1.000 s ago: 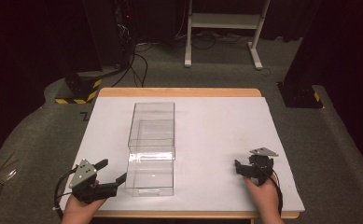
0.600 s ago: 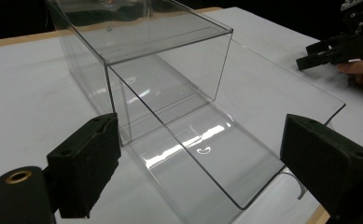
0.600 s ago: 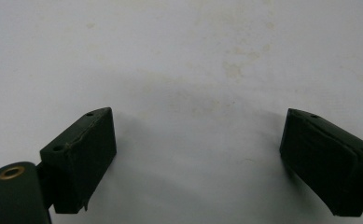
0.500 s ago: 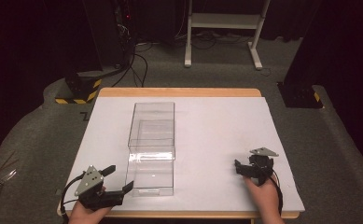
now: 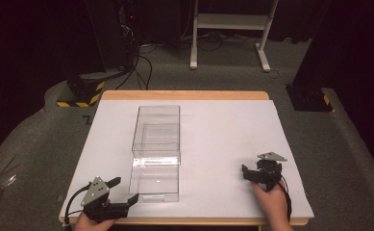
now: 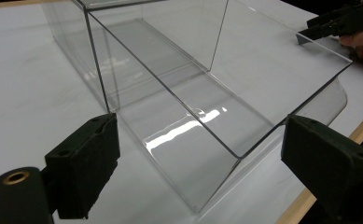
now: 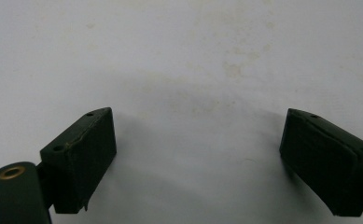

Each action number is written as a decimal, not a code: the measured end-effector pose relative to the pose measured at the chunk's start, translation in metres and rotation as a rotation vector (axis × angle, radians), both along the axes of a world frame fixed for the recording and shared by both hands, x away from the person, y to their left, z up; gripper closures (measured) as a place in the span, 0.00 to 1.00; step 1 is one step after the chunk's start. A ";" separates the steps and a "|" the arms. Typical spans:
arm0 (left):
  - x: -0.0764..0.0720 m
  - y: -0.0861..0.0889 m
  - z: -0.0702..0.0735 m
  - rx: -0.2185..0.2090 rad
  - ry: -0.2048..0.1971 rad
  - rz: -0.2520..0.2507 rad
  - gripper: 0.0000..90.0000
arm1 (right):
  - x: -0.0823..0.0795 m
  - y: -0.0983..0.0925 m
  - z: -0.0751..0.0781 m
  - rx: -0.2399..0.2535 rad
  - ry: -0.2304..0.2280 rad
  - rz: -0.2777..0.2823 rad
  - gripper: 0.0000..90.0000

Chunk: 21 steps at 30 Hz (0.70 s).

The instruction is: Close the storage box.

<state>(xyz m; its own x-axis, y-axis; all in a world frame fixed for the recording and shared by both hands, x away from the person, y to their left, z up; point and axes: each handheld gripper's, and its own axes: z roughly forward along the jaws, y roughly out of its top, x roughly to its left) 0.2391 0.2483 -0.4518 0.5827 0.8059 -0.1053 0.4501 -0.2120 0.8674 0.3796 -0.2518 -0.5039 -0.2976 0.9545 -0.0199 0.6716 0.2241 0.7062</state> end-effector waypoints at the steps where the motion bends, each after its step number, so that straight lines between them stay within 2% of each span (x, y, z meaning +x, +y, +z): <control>1: 0.001 0.000 -0.001 0.007 0.005 -0.001 0.13 | 0.000 0.000 0.000 0.000 0.000 0.000 0.12; 13: 0.007 -0.002 -0.017 0.016 0.057 -0.023 0.13 | 0.000 0.000 0.000 0.001 0.001 -0.001 0.12; 21: 0.008 -0.011 -0.018 0.028 0.037 -0.035 0.17 | 0.000 0.000 0.000 0.001 0.001 0.000 0.12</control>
